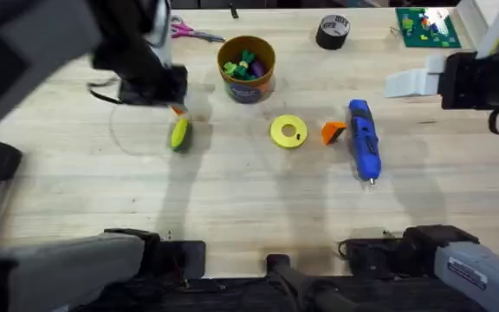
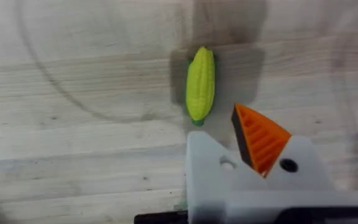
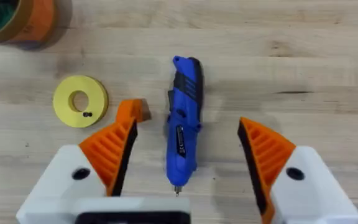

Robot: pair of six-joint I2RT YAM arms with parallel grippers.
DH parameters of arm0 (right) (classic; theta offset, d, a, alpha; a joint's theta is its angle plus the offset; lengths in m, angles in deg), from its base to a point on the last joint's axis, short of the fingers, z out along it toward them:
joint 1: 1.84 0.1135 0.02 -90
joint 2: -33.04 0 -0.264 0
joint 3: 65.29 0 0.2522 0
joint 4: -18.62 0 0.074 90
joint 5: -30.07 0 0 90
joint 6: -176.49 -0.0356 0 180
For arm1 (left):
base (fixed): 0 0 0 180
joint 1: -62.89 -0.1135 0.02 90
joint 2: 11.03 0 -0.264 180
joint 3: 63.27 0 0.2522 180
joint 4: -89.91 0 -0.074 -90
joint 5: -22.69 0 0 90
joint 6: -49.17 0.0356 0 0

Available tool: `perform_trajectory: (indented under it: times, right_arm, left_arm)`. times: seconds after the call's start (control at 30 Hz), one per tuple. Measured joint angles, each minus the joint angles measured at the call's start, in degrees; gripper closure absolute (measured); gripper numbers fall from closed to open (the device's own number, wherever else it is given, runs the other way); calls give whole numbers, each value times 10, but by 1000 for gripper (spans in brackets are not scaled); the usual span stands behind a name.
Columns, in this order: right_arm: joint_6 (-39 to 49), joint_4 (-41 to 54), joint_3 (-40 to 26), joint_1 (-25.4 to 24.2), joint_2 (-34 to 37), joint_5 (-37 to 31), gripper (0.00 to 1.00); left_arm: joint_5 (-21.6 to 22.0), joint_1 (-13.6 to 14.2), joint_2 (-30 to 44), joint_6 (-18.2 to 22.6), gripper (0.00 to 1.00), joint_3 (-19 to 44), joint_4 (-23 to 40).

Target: Pick up the gripper from the table and insert it into the empty holder that is missing its gripper. Then pick up a screw, insert it into the mounting hole, and use the screwdriver to tighten it. Finally, clean up the table by picking up the vegetable and placing it into the bucket.

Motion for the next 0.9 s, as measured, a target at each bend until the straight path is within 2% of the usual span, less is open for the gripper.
perform_trajectory:
  times: [0.3, 0.5, 0.77, 0.8, 0.9]
  right_arm:
    - [0, 0, 0, 0, 0, 0, 6]
    - [0, 0, 0, 0, 0, 0, 6]
    - [0, 0, 0, 0, 0, 0, 6]
    - [0, 0, 0, 0, 0, 0, 6]
    - [0, 0, 0, 0, 0, 0, 5]
  left_arm:
    - [4, 0, -96, 0, 984, 80, 79]
    - [6, 0, -134, 0, 984, 82, 82]
    - [7, 0, -137, 1, 978, 82, 82]
    - [8, 0, -137, 1, 883, 82, 82]
    - [9, 0, -137, 0, 413, 82, 81]
